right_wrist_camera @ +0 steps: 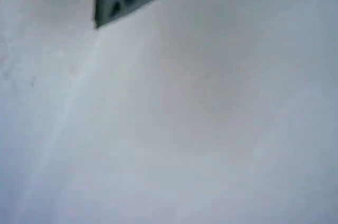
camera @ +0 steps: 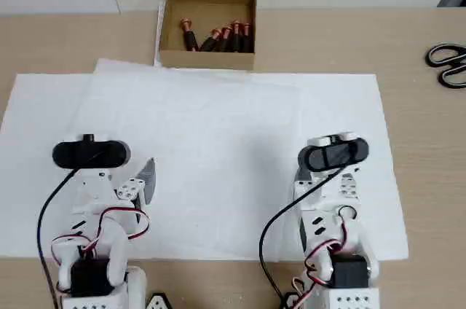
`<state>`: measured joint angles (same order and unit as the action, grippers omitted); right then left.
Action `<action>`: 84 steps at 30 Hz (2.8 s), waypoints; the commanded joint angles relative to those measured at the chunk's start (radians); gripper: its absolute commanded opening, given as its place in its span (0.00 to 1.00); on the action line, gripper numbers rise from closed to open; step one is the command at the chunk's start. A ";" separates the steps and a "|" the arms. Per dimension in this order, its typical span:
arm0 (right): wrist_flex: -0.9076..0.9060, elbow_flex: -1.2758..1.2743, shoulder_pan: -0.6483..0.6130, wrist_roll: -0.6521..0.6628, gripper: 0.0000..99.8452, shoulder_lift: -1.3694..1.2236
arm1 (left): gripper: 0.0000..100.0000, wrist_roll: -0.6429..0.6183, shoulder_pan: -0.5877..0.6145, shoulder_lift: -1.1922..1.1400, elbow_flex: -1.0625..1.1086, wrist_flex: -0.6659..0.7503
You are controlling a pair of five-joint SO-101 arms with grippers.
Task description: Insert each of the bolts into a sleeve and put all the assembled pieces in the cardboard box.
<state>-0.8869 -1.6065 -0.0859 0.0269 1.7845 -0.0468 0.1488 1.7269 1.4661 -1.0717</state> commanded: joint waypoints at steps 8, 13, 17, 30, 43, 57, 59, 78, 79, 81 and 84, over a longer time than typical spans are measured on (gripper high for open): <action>0.102 -0.071 0.079 0.008 0.18 0.028 | 0.24 -0.003 0.000 0.008 0.062 0.037; 0.104 -0.075 0.091 0.005 0.18 0.028 | 0.24 -0.003 -0.002 0.008 0.114 0.041; 0.097 -0.077 0.088 0.002 0.18 0.027 | 0.24 -0.005 0.000 0.008 0.145 0.043; -0.042 -0.077 0.088 0.002 0.18 0.030 | 0.24 -0.006 0.005 0.008 0.143 0.037; -0.042 -0.077 0.088 0.002 0.18 0.030 | 0.24 -0.006 0.005 0.008 0.143 0.038; -0.042 -0.077 0.088 0.003 0.18 0.030 | 0.24 -0.006 0.005 0.008 0.143 0.038; -0.042 -0.077 0.088 0.003 0.18 0.030 | 0.24 -0.006 0.005 0.008 0.143 0.038; -0.042 -0.077 0.088 0.003 0.18 0.030 | 0.24 -0.006 0.005 0.008 0.143 0.038; -0.042 -0.077 0.088 0.003 0.18 0.030 | 0.24 -0.006 0.005 0.008 0.143 0.038; -0.042 -0.077 0.088 0.003 0.18 0.030 | 0.24 -0.006 0.005 0.008 0.143 0.038; -0.042 -0.077 0.088 0.003 0.18 0.030 | 0.24 -0.006 0.005 0.008 0.143 0.038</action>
<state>-0.9283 -1.6740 -0.0061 0.0269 1.7967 -0.0468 0.1488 1.7254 1.6149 -1.0533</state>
